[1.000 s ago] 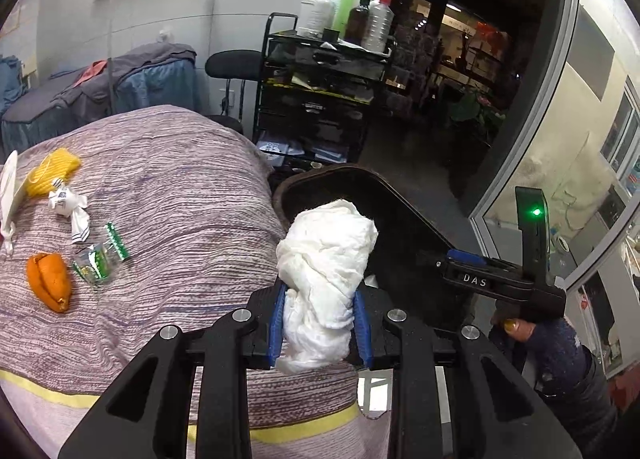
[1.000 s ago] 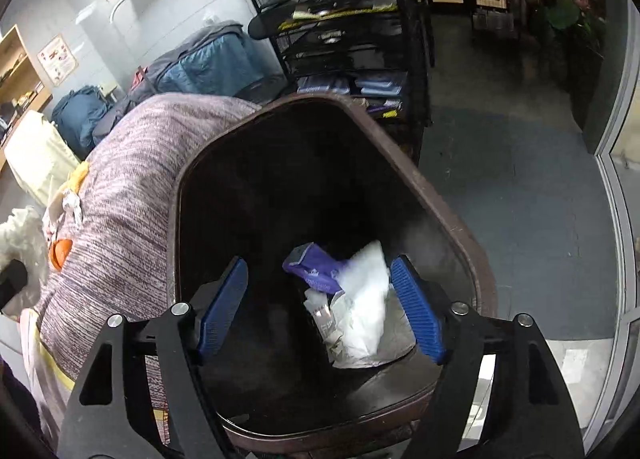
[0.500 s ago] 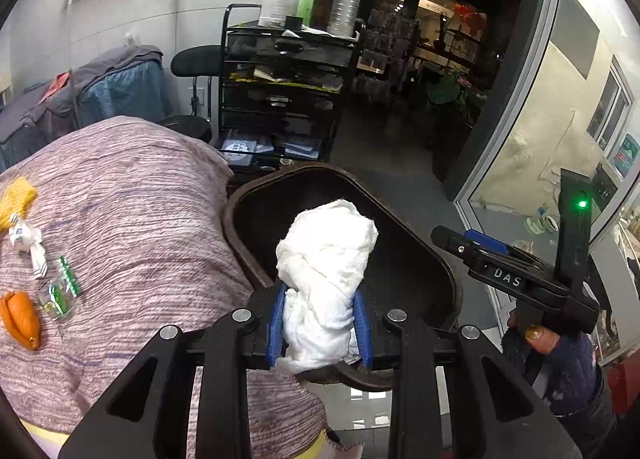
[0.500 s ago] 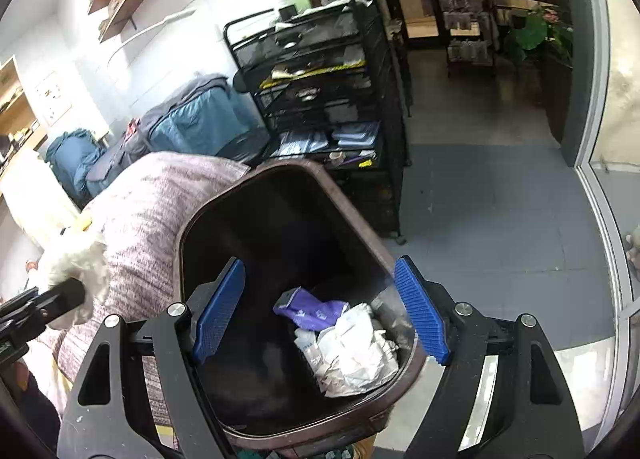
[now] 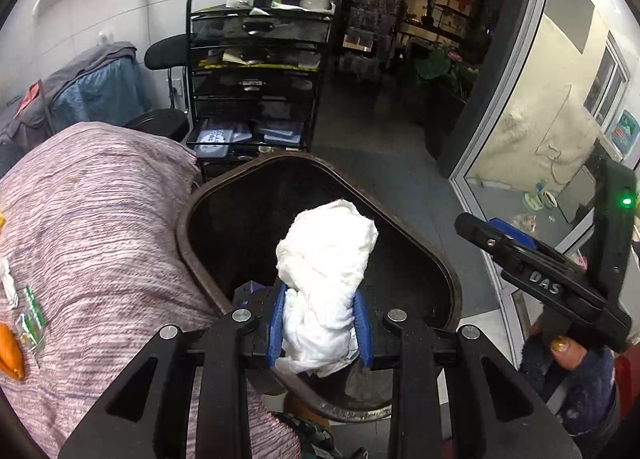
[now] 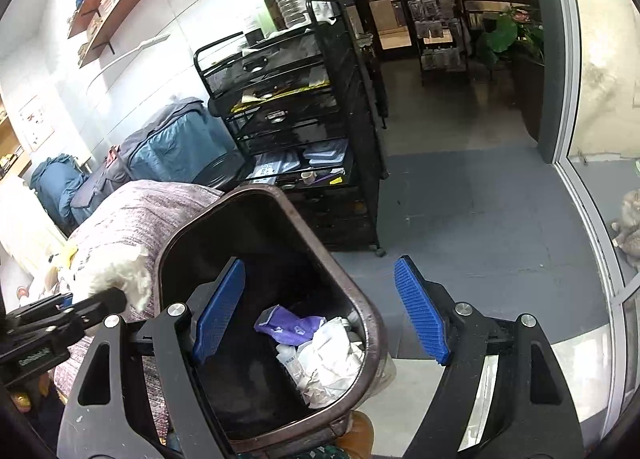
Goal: Collect trash
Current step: 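Lower the left gripper into the bin and release its tissue, then move both open grippers back from the bin to the bed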
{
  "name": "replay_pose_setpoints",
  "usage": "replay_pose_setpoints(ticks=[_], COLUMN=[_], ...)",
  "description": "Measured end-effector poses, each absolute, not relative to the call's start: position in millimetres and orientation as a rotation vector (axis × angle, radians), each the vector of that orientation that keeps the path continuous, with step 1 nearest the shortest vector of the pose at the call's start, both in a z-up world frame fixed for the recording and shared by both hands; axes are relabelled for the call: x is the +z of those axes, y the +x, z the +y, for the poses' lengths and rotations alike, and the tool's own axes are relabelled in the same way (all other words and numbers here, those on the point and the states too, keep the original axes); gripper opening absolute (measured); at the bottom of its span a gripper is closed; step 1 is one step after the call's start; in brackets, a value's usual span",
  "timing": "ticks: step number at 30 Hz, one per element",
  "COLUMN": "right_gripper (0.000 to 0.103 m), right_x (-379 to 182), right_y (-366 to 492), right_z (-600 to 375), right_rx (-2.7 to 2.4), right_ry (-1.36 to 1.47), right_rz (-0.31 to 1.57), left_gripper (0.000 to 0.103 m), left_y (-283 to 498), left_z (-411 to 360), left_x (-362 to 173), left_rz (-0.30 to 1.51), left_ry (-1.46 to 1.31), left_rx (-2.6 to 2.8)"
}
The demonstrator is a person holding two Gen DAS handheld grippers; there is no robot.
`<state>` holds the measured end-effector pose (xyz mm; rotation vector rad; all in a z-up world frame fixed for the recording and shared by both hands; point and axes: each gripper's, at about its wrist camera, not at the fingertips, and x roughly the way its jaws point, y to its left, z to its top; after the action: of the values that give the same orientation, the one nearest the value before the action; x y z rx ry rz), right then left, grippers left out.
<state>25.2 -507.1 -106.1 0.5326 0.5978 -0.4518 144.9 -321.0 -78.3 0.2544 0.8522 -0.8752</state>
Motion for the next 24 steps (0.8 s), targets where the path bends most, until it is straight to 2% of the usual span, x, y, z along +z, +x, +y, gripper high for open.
replay_pose_setpoints(ticks=[4,7,8,9,12,18,24], right_gripper=[0.077,0.077,0.077,0.077,0.079,0.083,0.083], right_x=[-104.6,-104.3,-104.2,-104.1,-104.1,-104.7,-103.3], right_y=[21.1,18.6,17.9,17.9,17.7,19.7,24.5], right_z=[-512.2,-514.5,-515.8,-515.9,-516.4,-514.2,-506.7], right_rx=[-0.466,-0.475,-0.478,-0.481,-0.485,-0.476,-0.454], right_ry=[0.533,0.536,0.537,0.537,0.539,0.535,0.522], right_rz=[0.592,0.59,0.59,0.59,0.59,0.594,0.594], left_gripper=[0.032,0.052,0.066,0.075,0.087,0.094,0.096], left_y=[146.2,146.2,145.8,144.8,140.3,134.6,126.2], left_z=[-333.2,-337.4,-337.8,-337.5,-337.6,-328.6,-313.1], left_x=[-82.4,-83.7,-83.9,-83.6,-82.0,-72.3,-62.0], left_rz=[0.854,0.854,0.85,0.841,0.805,0.748,0.695], left_ry=[0.284,0.29,0.286,0.283,0.307,0.31,0.31], left_rx=[-0.871,-0.862,-0.859,-0.858,-0.853,-0.838,-0.825])
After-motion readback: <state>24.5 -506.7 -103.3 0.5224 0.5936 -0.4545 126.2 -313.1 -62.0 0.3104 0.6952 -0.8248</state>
